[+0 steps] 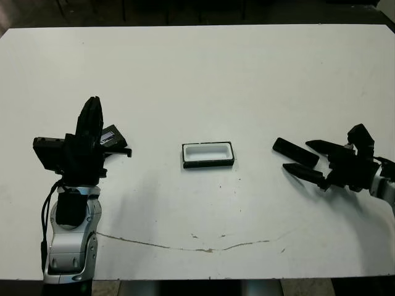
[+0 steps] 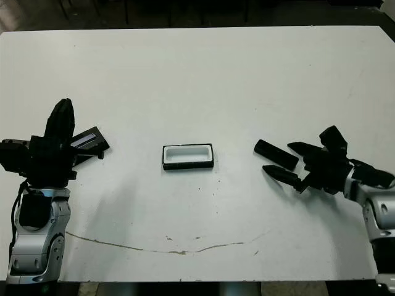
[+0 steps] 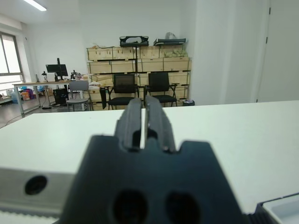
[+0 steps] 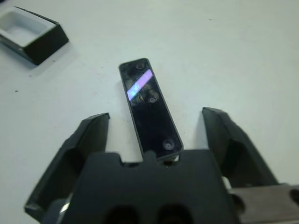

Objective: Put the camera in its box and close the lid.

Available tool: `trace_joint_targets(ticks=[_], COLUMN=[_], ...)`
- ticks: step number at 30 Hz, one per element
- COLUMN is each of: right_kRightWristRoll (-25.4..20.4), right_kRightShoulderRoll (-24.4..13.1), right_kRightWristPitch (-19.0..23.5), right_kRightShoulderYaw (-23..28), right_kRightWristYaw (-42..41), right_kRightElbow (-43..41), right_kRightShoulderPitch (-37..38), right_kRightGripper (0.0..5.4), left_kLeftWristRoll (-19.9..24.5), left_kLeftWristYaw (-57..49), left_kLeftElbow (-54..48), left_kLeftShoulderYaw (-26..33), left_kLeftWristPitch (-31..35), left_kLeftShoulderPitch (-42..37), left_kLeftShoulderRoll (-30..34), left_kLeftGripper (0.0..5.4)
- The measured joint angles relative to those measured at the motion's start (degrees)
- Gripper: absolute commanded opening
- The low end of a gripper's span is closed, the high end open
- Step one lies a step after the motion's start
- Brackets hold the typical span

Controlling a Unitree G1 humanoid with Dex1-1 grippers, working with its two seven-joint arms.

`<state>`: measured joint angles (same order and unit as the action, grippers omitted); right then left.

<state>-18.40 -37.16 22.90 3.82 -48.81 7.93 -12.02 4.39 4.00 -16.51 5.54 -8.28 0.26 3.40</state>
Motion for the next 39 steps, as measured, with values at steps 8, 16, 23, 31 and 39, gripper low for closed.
trace_joint_targets(ticks=[8, 16, 23, 31, 39], right_kRightWristRoll=[0.87, 1.78, 2.2, -2.2, -4.1], right_kRightShoulderRoll=[1.55, -2.13, -3.2, -2.08, 4.24], right_kRightWristPitch=[-5.03, -7.03, -6.78, -4.91, -3.91], right_kRightShoulderYaw=[0.19, -1.23, -1.98, 1.09, -2.28], right_kRightWristYaw=[1.55, -7.65, -11.29, -12.38, -16.4], right_kRightElbow=[0.1, 7.09, 9.43, 11.46, 12.79], right_kRightShoulderPitch=[1.38, -3.36, -6.31, -14.92, -30.24], right_kRightGripper=[2.56, 1.08, 0.71, 0.71, 0.71], left_kLeftWristRoll=[0.02, -0.05, -0.21, -0.14, -0.06], left_kLeftWristYaw=[0.03, -0.26, -0.61, -0.53, -0.09], left_kLeftElbow=[0.08, -0.58, -0.87, -1.04, 0.14], left_kLeftShoulderYaw=[-0.01, -0.34, -0.68, -0.8, -1.56], left_kLeftWristPitch=[-0.17, 0.82, 0.82, 1.1, 0.68], left_kLeftShoulderPitch=[-0.05, -0.29, -0.3, -0.24, -0.65], left_kLeftShoulderRoll=[0.0, -0.03, -0.08, -0.08, -0.35], left_kLeftGripper=[0.0, 0.0, 0.0, 0.0, 0.0])
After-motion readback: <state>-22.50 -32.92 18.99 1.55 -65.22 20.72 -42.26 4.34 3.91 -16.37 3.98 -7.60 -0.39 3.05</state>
